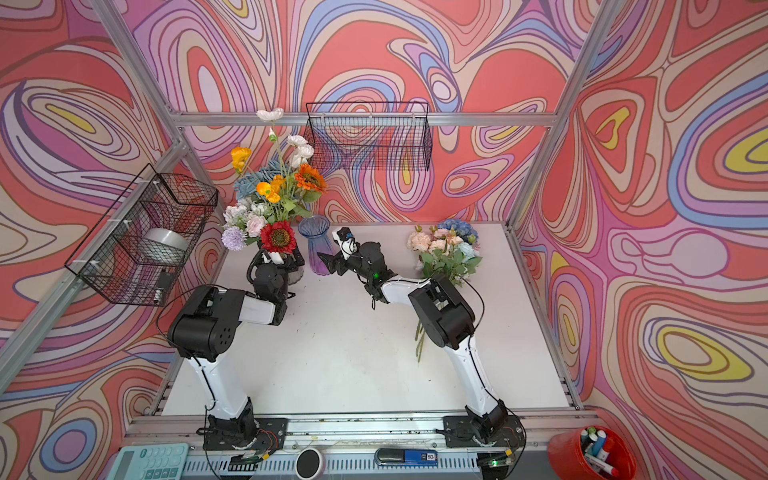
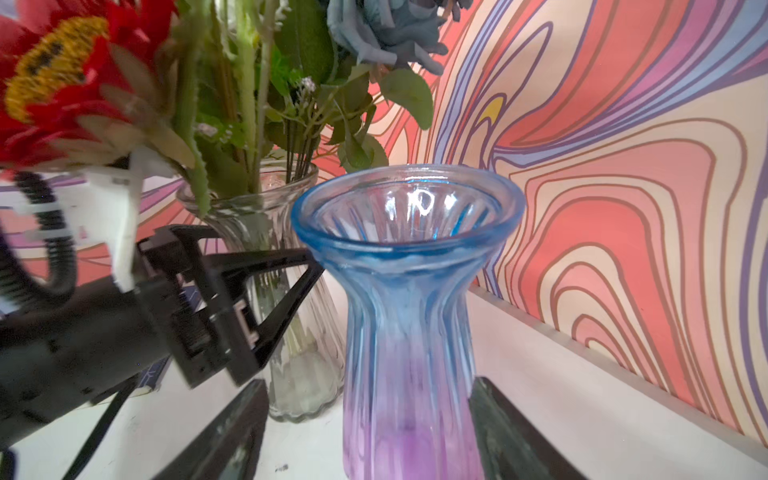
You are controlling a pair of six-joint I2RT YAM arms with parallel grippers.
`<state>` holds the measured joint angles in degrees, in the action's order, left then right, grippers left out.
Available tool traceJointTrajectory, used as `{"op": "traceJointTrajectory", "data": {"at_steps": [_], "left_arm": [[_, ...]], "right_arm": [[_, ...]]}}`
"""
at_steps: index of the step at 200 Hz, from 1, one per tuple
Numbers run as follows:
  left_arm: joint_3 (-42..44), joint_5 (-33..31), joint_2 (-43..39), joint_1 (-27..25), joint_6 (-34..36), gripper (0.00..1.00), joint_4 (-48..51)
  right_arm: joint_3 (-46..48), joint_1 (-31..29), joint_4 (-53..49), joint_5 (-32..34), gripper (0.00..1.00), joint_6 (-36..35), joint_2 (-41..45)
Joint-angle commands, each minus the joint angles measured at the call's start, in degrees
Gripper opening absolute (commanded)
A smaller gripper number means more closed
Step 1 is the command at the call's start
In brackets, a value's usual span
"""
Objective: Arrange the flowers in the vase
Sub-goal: 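Close the right gripper around the blue-purple vase neck, then slide the blue-purple vase toward the table center with the right gripper and release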
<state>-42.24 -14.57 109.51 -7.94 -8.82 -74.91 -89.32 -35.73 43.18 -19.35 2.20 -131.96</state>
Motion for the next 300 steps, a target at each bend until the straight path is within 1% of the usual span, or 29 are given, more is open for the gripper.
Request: {"op": "traceJointTrajectory", "data": {"at_steps": [1, 35, 64, 68, 99, 132, 170, 184, 191, 199, 223, 246, 263, 287, 300], "left_arm": [[3.07, 1.24, -2.68, -0.27, -4.17, 1.00, -3.42], [8.99, 0.70, -6.40, -0.57, -9.72, 1.00, -3.38], [12.11, -0.26, -9.53, -1.30, -11.80, 1.00, -3.18], [14.38, -0.24, -10.09, -1.36, -12.06, 1.00, -3.07], [18.56, -0.22, -13.61, -1.58, -15.02, 1.00, -2.96], [22.48, 1.06, -17.91, -1.76, -17.54, 1.00, -1.81], [24.72, 3.71, -22.43, -2.49, -20.12, 1.00, 3.60], [25.36, 4.87, -24.29, -2.90, -20.63, 1.00, 5.88], [25.57, 5.08, -25.41, -3.11, -21.03, 1.00, 7.30], [25.70, 5.74, -26.59, -3.25, -21.17, 1.00, 8.55], [26.16, 6.57, -30.39, -3.65, -21.32, 1.00, 12.88], [27.04, 6.04, -33.64, -4.18, -21.22, 1.00, 15.16], [27.23, 6.09, -35.50, -4.56, -21.12, 1.00, 16.51], [27.20, 6.60, -37.80, -5.97, -21.06, 1.00, 19.10], [27.12, 6.68, -38.69, -7.65, -21.06, 1.00, 20.36]], "right_arm": [[-5.45, -0.23, -3.55, -0.22, 0.79, -0.67, -4.32], [-13.35, -0.21, -5.71, -0.94, 0.79, -1.49, -9.84], [-19.31, -0.21, -7.15, -0.43, 0.79, -2.08, -13.52], [-19.91, -0.22, -7.06, -0.42, 0.79, -2.17, -13.85], [-24.81, -0.27, -7.21, -0.25, 0.78, -0.93, -16.57], [-26.82, -0.39, -5.77, 0.25, 0.78, 0.18, -17.71], [-29.77, -0.88, -6.40, 2.38, 0.80, -0.43, -19.50], [-30.12, -0.99, -5.81, 3.66, 0.78, -0.48, -20.08], [-30.06, -0.95, -5.28, 4.00, 0.75, -0.50, -20.12], [-29.93, -0.98, -4.91, 4.28, 0.70, -0.60, -20.00], [-27.33, -0.93, -2.39, 4.40, 0.48, -0.57, -18.63], [-21.15, -0.93, 1.62, 5.34, 0.38, -1.01, -15.41], [-15.49, -0.90, 4.27, 5.93, 0.35, -2.19, -11.75], [-4.10, -0.77, 7.91, 7.23, 0.35, -4.11, -4.72], [2.51, -0.67, 8.81, 7.65, 0.35, -5.07, -0.29]]}}
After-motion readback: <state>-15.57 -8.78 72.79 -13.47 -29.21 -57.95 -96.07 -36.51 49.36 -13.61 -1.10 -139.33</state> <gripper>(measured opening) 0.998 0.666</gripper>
